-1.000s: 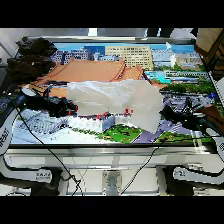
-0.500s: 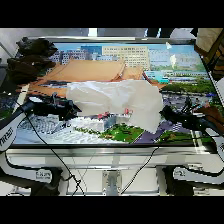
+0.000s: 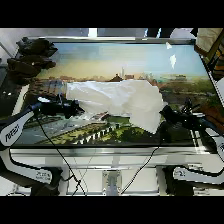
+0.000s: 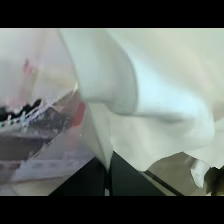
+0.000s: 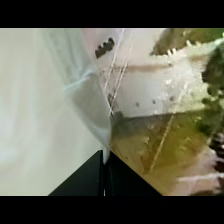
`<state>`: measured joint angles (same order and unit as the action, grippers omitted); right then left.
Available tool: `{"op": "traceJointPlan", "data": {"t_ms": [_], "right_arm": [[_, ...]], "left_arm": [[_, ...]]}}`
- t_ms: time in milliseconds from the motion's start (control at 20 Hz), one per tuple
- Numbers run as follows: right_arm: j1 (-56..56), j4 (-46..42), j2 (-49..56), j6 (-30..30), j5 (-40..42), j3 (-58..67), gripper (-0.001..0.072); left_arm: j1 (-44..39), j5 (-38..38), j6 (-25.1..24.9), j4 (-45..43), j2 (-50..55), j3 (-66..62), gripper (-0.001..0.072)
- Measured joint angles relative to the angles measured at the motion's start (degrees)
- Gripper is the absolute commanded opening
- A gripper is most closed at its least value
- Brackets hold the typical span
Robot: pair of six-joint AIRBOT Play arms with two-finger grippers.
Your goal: Fold the shirts.
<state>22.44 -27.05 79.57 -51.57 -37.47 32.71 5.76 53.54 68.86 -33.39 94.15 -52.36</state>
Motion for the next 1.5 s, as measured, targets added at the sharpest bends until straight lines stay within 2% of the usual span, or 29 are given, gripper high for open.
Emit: {"op": "traceJointPlan", "data": {"t_ms": [200, 400, 700, 850, 1050, 1250, 1500], "right_arm": [[0.02, 1.01, -2.56, 6.01, -0.94, -0.13, 0.0034], [0.09, 6.78, -9.40, 11.08, -2.67, 1.40, 0.0032], [0.09, 8.98, -18.93, 13.40, -8.04, 12.48, 0.0032], [0.20, 8.20, -22.53, 13.46, -7.17, 21.24, 0.0031], [3.26, 1.11, -25.16, 7.63, -4.63, 34.03, 0.0031], [8.20, -6.38, -27.08, 1.62, -11.50, 46.77, 0.0031], [11.04, -13.49, -33.92, -2.16, -17.33, 56.30, 0.0030]], "left_arm": [[-0.02, 1.49, -2.69, 2.01, -2.38, -6.21, 0.0008], [-0.02, 4.55, -3.50, 3.30, -6.97, -15.17, 0.0008], [-0.04, 7.32, -3.89, 4.92, -13.62, -29.97, 0.0008], [0.31, 7.58, -3.80, 5.66, -15.21, -39.45, 0.0007], [3.23, 7.41, 0.44, 4.52, -15.96, -53.11, 0.0006], [5.73, 11.98, 4.48, 2.93, -17.86, -63.47, 0.0006], [6.54, 14.60, 6.05, -0.52, -26.71, -67.14, 0.0003]]}}
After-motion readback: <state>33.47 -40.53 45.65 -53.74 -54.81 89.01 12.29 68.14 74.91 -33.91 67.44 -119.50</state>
